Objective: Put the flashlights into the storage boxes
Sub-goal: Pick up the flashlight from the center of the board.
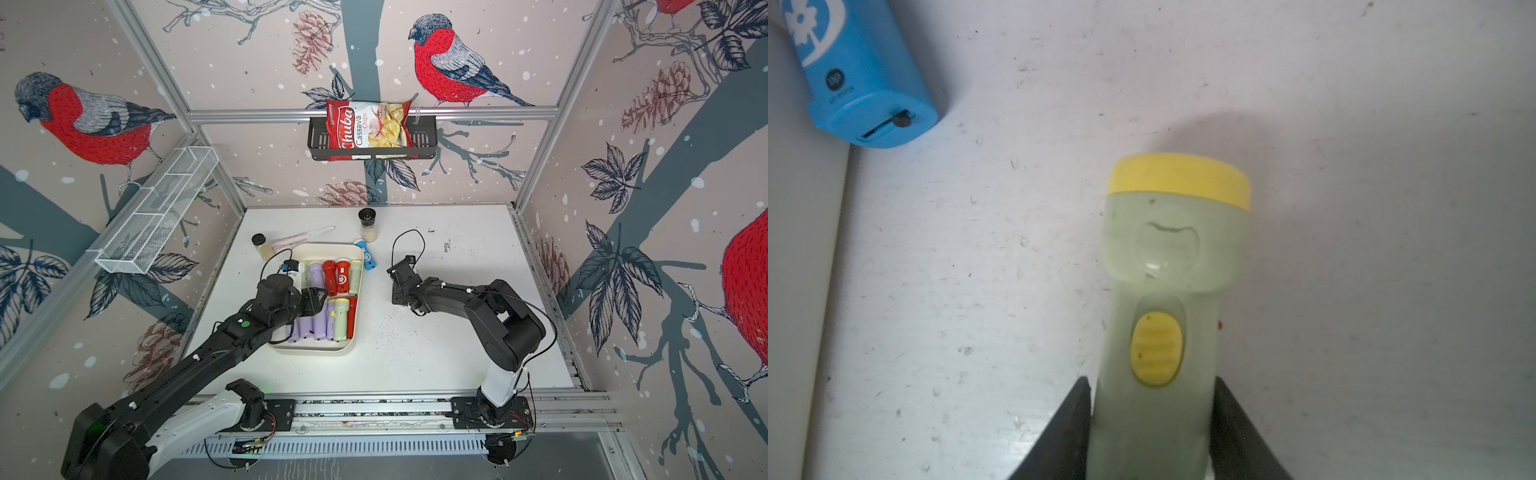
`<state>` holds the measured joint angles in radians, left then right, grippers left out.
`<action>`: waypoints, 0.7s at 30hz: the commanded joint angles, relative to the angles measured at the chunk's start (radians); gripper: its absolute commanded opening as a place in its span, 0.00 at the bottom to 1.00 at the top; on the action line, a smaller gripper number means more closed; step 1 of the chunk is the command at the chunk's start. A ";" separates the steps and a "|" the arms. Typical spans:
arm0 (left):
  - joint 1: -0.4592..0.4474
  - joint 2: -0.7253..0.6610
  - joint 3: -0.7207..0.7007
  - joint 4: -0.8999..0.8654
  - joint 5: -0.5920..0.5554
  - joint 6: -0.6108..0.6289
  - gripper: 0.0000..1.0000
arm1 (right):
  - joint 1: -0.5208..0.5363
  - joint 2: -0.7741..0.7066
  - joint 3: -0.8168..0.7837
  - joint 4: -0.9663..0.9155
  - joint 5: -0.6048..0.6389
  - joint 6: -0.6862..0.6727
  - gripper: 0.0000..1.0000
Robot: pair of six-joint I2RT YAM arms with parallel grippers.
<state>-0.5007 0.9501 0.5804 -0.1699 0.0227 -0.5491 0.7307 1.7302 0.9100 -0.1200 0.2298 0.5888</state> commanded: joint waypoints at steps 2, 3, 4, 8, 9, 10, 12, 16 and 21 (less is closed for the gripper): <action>0.001 -0.014 0.000 0.020 0.011 0.025 0.53 | -0.010 -0.070 -0.052 0.049 -0.020 -0.018 0.40; 0.000 -0.019 -0.005 0.034 0.028 0.033 0.53 | -0.010 -0.100 -0.076 0.076 -0.033 -0.028 0.39; 0.001 -0.024 -0.012 0.053 0.043 0.042 0.53 | -0.011 -0.134 -0.103 0.107 -0.049 -0.044 0.38; 0.001 -0.049 -0.047 0.147 0.126 0.058 0.52 | -0.008 -0.306 -0.237 0.251 -0.101 -0.102 0.35; -0.001 -0.054 -0.058 0.179 0.163 0.064 0.52 | -0.010 -0.363 -0.276 0.290 -0.110 -0.115 0.34; -0.004 -0.059 -0.065 0.209 0.198 0.073 0.52 | -0.011 -0.404 -0.308 0.320 -0.118 -0.128 0.34; -0.021 -0.068 -0.077 0.266 0.244 0.085 0.52 | -0.017 -0.525 -0.378 0.393 -0.150 -0.165 0.33; -0.078 -0.084 -0.092 0.343 0.266 0.142 0.52 | -0.046 -0.684 -0.459 0.461 -0.264 -0.248 0.32; -0.111 -0.088 -0.130 0.464 0.359 0.178 0.51 | -0.103 -0.835 -0.500 0.480 -0.413 -0.329 0.32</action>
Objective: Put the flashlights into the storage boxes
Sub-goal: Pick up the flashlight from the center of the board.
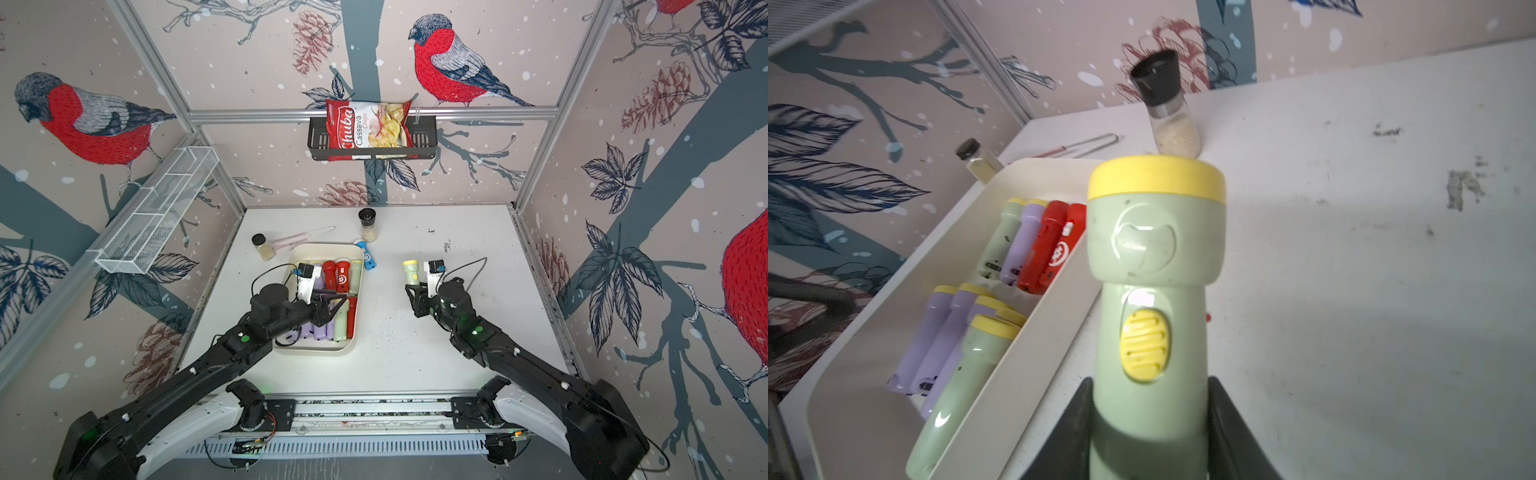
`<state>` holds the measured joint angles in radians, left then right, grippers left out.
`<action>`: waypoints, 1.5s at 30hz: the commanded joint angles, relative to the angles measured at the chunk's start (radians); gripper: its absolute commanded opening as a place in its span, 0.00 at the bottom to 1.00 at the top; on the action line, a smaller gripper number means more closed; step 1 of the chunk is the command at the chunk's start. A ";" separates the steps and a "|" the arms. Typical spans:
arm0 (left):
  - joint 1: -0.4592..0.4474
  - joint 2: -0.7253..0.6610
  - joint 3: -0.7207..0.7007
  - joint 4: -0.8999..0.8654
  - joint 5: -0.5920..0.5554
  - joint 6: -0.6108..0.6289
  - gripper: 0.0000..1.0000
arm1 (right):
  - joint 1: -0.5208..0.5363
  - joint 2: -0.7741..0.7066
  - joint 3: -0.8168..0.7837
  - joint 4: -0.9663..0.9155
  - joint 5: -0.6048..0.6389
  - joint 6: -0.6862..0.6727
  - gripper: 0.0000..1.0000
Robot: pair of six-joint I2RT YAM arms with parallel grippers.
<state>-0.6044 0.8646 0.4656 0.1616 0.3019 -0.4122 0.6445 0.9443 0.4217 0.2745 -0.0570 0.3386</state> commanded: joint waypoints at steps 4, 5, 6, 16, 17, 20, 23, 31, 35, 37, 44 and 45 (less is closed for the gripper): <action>-0.023 -0.001 -0.044 0.229 0.145 0.041 0.52 | -0.029 -0.129 -0.039 0.121 -0.214 -0.137 0.33; -0.027 0.000 -0.049 0.248 0.153 0.037 0.54 | -0.028 -0.148 -0.048 0.134 -0.227 -0.149 0.33; -0.029 -0.001 -0.052 0.264 0.161 0.035 0.57 | -0.028 -0.164 -0.055 0.146 -0.241 -0.166 0.33; -0.058 -0.021 -0.087 0.402 0.219 0.082 0.58 | -0.028 -0.212 -0.080 0.189 -0.399 -0.321 0.29; -0.066 -0.021 -0.089 0.418 0.218 0.089 0.58 | -0.026 -0.215 -0.088 0.208 -0.412 -0.327 0.29; -0.104 -0.010 -0.089 0.444 0.221 0.127 0.58 | -0.022 -0.217 -0.108 0.247 -0.468 -0.361 0.28; -0.160 0.012 -0.084 0.474 0.227 0.184 0.58 | -0.011 -0.211 -0.113 0.258 -0.544 -0.420 0.28; -0.211 0.087 -0.073 0.586 0.259 0.199 0.61 | 0.054 -0.194 -0.111 0.248 -0.623 -0.516 0.27; -0.218 0.097 -0.074 0.620 0.257 0.211 0.61 | 0.072 -0.164 -0.094 0.240 -0.670 -0.526 0.27; -0.221 0.099 -0.074 0.630 0.256 0.221 0.61 | 0.079 -0.144 -0.088 0.237 -0.696 -0.526 0.27; -0.233 0.111 -0.079 0.669 0.281 0.244 0.61 | 0.104 -0.072 -0.054 0.236 -0.759 -0.522 0.27; -0.235 0.112 -0.082 0.674 0.285 0.249 0.61 | 0.108 -0.064 -0.051 0.239 -0.762 -0.522 0.28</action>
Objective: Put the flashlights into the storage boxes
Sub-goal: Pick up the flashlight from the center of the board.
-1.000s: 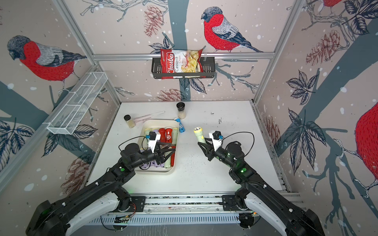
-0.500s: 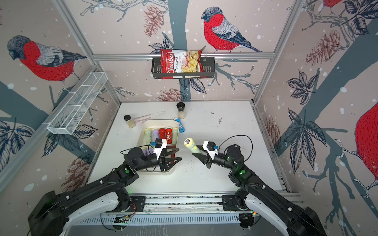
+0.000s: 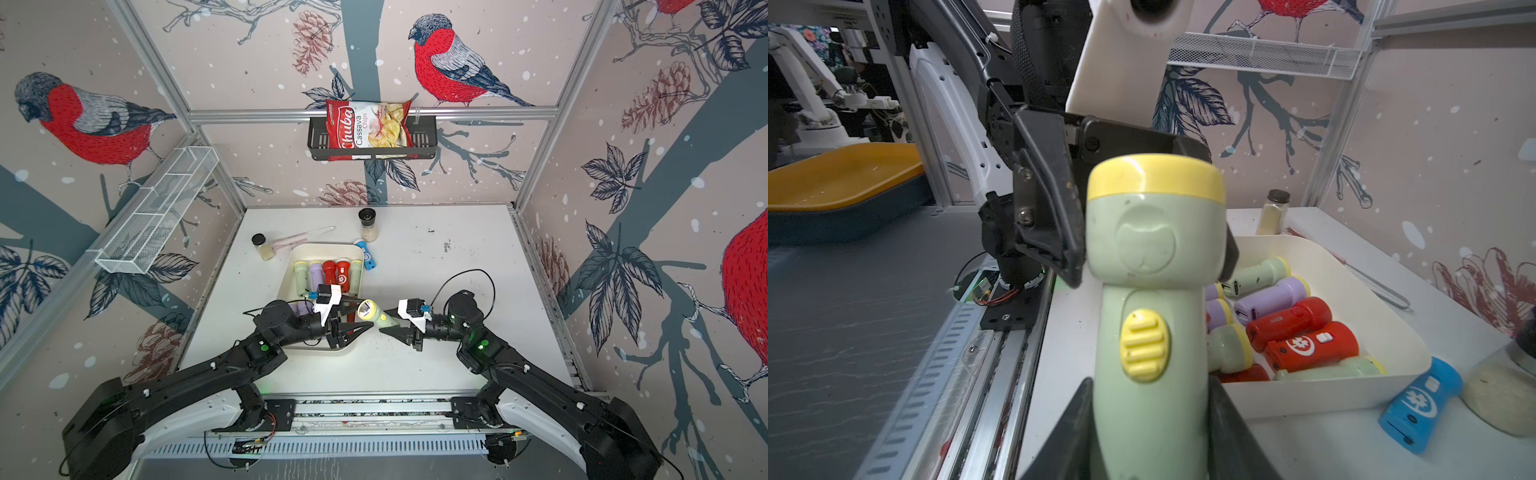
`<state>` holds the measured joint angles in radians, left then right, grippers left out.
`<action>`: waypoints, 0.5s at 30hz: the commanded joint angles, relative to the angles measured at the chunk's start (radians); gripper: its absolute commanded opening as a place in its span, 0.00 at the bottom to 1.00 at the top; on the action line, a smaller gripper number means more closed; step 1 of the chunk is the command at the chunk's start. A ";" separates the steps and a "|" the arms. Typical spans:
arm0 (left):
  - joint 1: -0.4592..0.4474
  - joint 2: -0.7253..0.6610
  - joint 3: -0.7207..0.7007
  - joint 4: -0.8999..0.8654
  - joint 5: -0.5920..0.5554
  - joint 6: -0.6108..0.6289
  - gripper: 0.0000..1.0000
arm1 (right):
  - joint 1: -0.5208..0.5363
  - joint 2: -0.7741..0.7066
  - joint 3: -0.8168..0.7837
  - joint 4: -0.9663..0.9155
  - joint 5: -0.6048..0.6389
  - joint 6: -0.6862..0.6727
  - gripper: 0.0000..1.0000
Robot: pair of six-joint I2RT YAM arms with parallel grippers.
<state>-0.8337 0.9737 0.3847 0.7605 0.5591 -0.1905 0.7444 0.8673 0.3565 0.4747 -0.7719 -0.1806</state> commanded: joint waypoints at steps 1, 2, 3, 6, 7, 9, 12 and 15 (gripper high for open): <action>-0.008 0.006 0.000 0.077 0.034 0.032 0.61 | 0.011 0.018 0.017 0.039 -0.048 -0.003 0.28; -0.011 0.009 -0.001 0.082 0.038 0.038 0.61 | 0.014 0.022 0.018 0.042 -0.053 -0.001 0.28; -0.013 0.012 -0.001 0.085 0.042 0.044 0.60 | 0.015 0.027 0.019 0.048 -0.058 -0.002 0.29; -0.017 0.022 -0.001 0.100 0.059 0.052 0.55 | 0.021 0.039 0.019 0.059 -0.070 0.003 0.29; -0.018 0.023 -0.003 0.109 0.064 0.054 0.51 | 0.020 0.042 0.022 0.058 -0.072 0.003 0.29; -0.018 0.026 -0.012 0.136 0.078 0.054 0.40 | 0.023 0.048 0.023 0.058 -0.073 0.005 0.29; -0.019 0.020 -0.027 0.168 0.080 0.046 0.35 | 0.023 0.056 0.026 0.050 -0.072 0.006 0.29; -0.019 0.006 -0.032 0.160 0.080 0.048 0.30 | 0.023 0.056 0.028 0.036 -0.067 0.004 0.29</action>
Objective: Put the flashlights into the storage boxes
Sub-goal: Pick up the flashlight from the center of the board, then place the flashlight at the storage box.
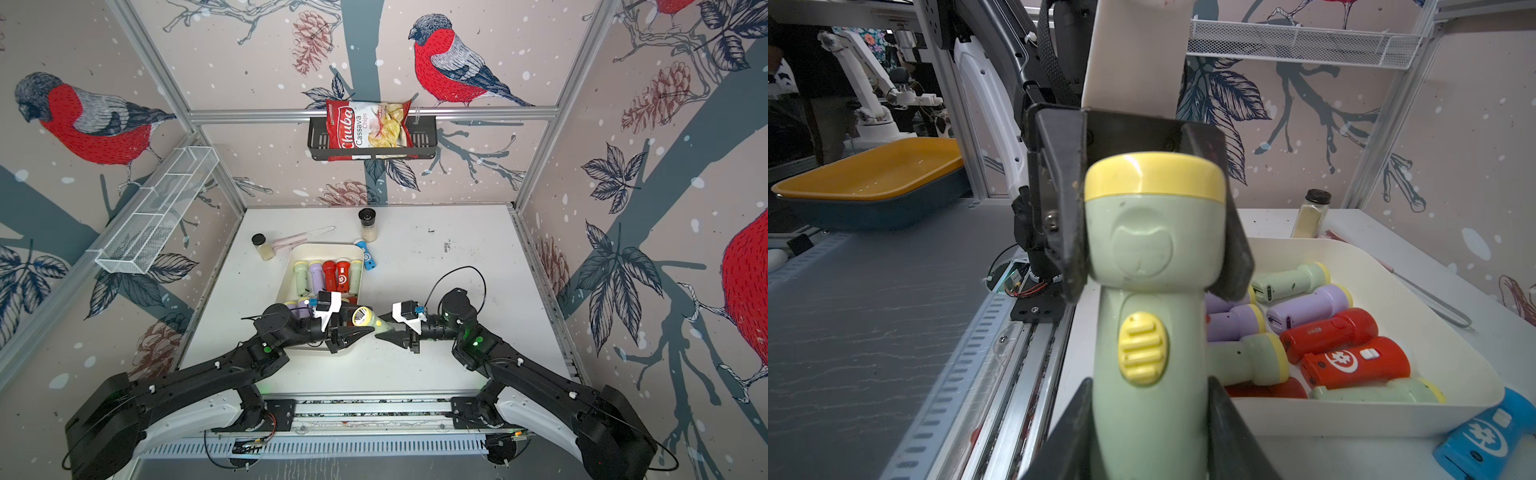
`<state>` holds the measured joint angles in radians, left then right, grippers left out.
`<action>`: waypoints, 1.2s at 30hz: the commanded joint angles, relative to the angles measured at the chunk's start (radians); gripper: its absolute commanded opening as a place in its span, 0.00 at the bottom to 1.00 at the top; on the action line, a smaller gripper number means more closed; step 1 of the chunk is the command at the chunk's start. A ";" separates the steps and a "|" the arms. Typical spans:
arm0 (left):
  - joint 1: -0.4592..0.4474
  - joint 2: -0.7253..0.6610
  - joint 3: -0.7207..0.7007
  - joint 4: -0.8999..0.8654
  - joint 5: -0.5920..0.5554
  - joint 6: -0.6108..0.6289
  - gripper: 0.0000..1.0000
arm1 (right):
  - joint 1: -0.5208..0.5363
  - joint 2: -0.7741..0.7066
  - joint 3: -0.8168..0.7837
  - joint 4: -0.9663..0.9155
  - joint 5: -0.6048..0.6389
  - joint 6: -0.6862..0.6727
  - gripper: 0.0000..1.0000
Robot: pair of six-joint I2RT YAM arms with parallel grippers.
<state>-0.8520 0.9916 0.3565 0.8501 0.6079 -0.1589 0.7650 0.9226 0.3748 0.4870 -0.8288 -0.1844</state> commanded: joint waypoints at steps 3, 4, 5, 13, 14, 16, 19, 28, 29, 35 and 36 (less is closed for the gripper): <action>-0.001 -0.036 -0.004 0.031 0.004 0.021 0.24 | 0.003 -0.009 0.010 0.009 0.014 0.006 0.54; -0.001 -0.045 -0.003 0.015 -0.013 0.021 0.23 | 0.003 -0.013 0.007 0.007 0.028 0.004 0.99; -0.001 -0.056 -0.002 -0.006 -0.037 0.021 0.21 | 0.003 -0.023 0.001 0.004 0.049 0.006 1.00; -0.001 -0.174 0.084 -0.450 -0.368 -0.047 0.14 | 0.003 -0.114 -0.056 0.001 0.245 0.060 1.00; -0.001 -0.181 0.109 -0.537 -0.417 -0.060 0.14 | 0.003 -0.125 -0.066 0.004 0.272 0.068 1.00; -0.001 -0.181 0.161 -0.701 -0.523 -0.099 0.13 | 0.003 -0.140 -0.084 0.008 0.316 0.081 1.00; 0.002 -0.165 0.238 -0.906 -0.634 -0.153 0.13 | 0.003 -0.156 -0.100 0.010 0.362 0.101 1.00; 0.099 -0.006 0.453 -1.383 -0.746 -0.364 0.12 | 0.003 -0.155 -0.086 -0.020 0.362 0.130 1.00; 0.123 0.012 0.459 -1.401 -0.721 -0.372 0.12 | 0.003 -0.154 -0.088 -0.021 0.363 0.128 1.00; 0.179 0.093 0.476 -1.439 -0.720 -0.375 0.13 | 0.003 -0.150 -0.085 -0.028 0.361 0.128 1.00; 0.186 0.106 0.483 -1.449 -0.721 -0.374 0.13 | 0.003 -0.151 -0.085 -0.029 0.361 0.127 1.00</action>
<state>-0.6811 1.0771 0.8204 -0.5461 -0.1055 -0.5152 0.7689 0.7723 0.2821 0.4534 -0.4721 -0.0715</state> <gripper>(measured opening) 0.475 0.995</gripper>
